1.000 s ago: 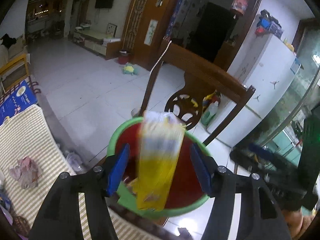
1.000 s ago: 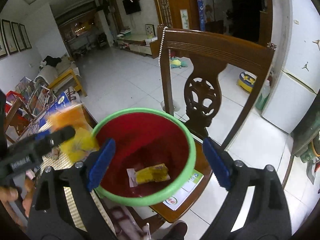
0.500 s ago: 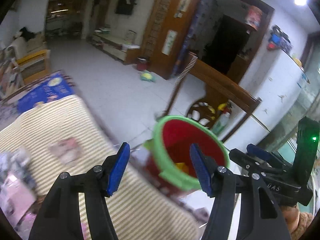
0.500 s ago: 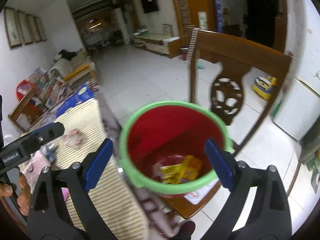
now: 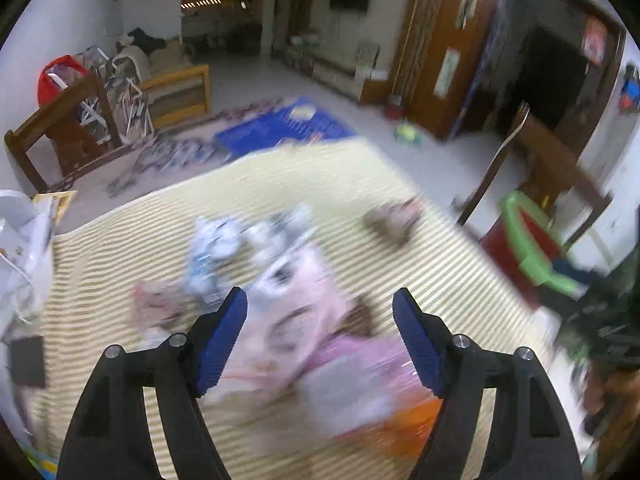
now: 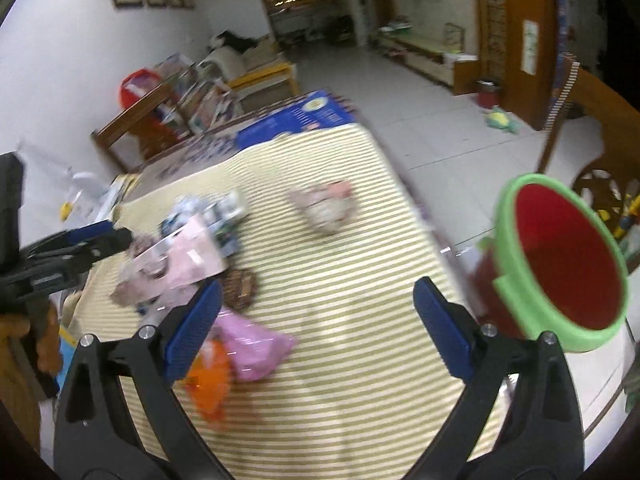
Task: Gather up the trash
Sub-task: 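Return to the table and grasp the pink milk carton with the left gripper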
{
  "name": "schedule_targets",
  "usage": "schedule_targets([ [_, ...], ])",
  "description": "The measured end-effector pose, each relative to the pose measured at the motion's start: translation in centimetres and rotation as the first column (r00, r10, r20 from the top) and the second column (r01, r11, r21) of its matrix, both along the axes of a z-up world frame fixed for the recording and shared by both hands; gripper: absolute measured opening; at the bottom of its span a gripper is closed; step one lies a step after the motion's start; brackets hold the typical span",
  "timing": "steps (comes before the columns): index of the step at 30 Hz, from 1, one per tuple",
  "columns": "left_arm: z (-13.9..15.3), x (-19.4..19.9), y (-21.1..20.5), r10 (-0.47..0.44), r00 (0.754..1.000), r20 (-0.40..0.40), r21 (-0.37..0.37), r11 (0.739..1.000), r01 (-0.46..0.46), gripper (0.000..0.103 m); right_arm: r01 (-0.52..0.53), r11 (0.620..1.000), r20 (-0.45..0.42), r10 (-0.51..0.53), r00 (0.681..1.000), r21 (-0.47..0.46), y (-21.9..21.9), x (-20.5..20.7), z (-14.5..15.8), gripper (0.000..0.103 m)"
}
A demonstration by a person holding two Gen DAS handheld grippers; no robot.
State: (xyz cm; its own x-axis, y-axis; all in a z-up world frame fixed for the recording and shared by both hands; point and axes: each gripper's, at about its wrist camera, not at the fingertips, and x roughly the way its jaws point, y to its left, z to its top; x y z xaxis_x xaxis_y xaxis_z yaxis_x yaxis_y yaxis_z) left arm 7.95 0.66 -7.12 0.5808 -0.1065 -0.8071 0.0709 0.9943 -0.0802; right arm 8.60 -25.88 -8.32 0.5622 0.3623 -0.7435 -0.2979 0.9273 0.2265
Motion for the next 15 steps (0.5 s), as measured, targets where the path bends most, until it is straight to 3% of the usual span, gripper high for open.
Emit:
schedule_targets([
  [4,-2.5,1.3,2.5,-0.075,0.991,-0.113,0.032,0.996,0.079,0.072,-0.03,0.999,-0.007,0.029,1.0,-0.021,2.6,-0.4,-0.1,0.096],
  [10,-5.7,4.6,2.0,-0.193,0.958,-0.21,-0.038,0.981,0.19,0.077,0.022,0.999,-0.016,-0.022,1.0,-0.044,2.8,0.1,-0.3,0.096],
  [15,-7.8,6.7,1.4,-0.239,0.934,-0.264,-0.09,0.971,0.223,0.08,0.082,0.994,-0.044,-0.085,0.995,-0.066,2.3,1.4,-1.2,0.097],
])
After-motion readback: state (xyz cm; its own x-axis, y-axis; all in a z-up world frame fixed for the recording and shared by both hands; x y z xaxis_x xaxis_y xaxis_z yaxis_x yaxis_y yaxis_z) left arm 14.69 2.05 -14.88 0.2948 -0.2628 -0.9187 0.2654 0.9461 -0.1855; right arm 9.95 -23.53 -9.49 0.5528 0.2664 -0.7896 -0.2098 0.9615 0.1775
